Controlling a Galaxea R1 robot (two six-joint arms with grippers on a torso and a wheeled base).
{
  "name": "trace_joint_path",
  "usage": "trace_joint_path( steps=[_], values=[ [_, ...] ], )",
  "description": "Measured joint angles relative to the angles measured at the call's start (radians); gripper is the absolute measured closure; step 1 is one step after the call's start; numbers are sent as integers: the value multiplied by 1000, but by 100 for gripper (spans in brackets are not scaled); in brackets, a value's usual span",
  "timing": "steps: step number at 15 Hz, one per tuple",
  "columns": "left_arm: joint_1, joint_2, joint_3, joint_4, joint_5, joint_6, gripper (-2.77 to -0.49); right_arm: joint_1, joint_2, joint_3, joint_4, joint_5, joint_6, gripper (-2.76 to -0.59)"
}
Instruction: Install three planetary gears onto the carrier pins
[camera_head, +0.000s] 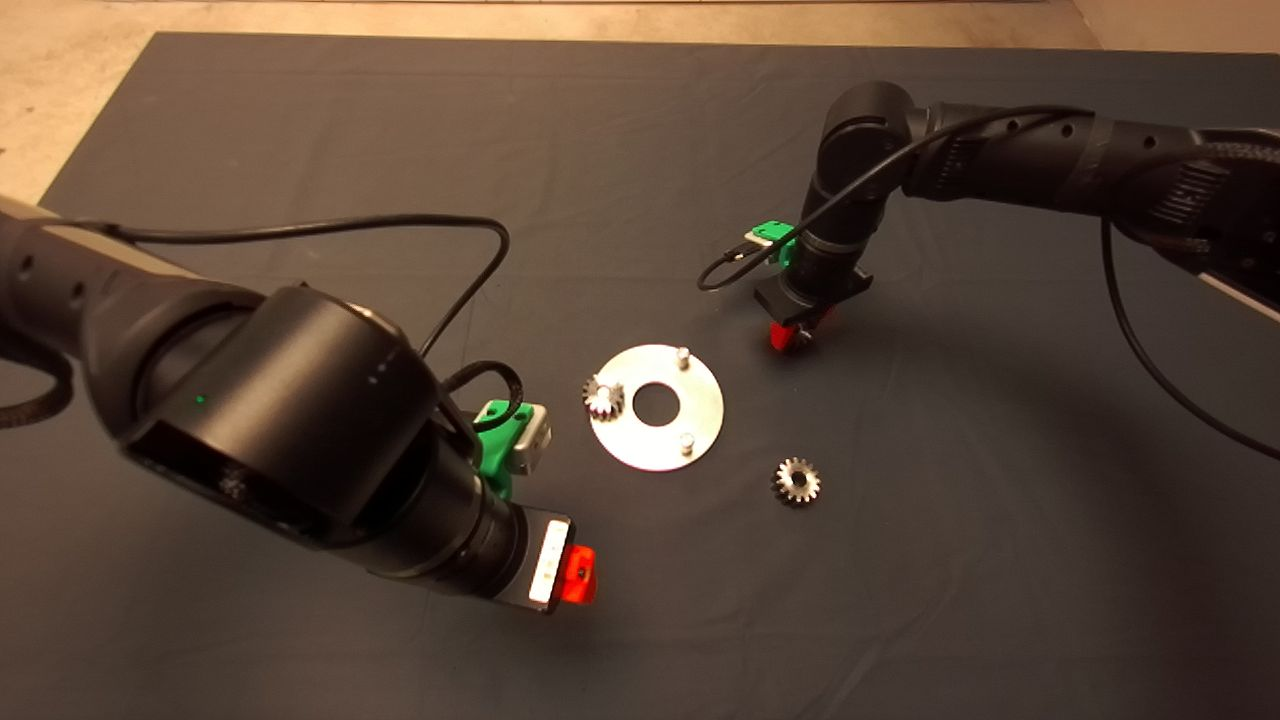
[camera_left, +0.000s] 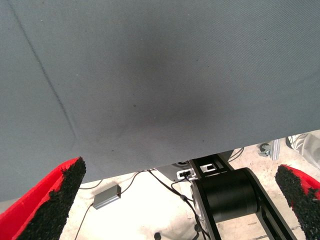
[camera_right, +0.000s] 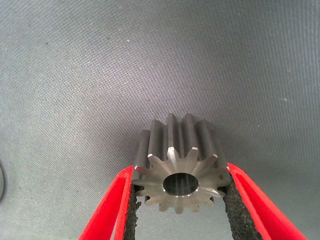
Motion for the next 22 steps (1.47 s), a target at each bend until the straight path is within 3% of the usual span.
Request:
trace_joint_path(
  steps=[4,6,8,10,15,18,19,22],
  values=[
    [0,3,4,-4,0,-4,-275,3,10,7,5,-8,35,-106],
    [0,8,6,-6,0,-4,-275,3,10,82,5,-5,46,-106],
    [0,11,14,-10,0,-5,-275,6,19,166,11,-3,97,-106],
    [0,20,18,-14,0,-5,-275,19,27,205,14,2,141,-106],
    [0,33,18,-18,0,-6,-275,76,24,230,14,-4,169,-105],
    [0,34,20,-19,0,-7,-275,88,35,232,13,-5,182,-105],
    [0,39,20,-19,0,-7,-275,86,43,229,13,-1,207,-105],
    [0,42,23,-21,0,-32,-275,86,69,163,5,45,263,-105]
  ],
)
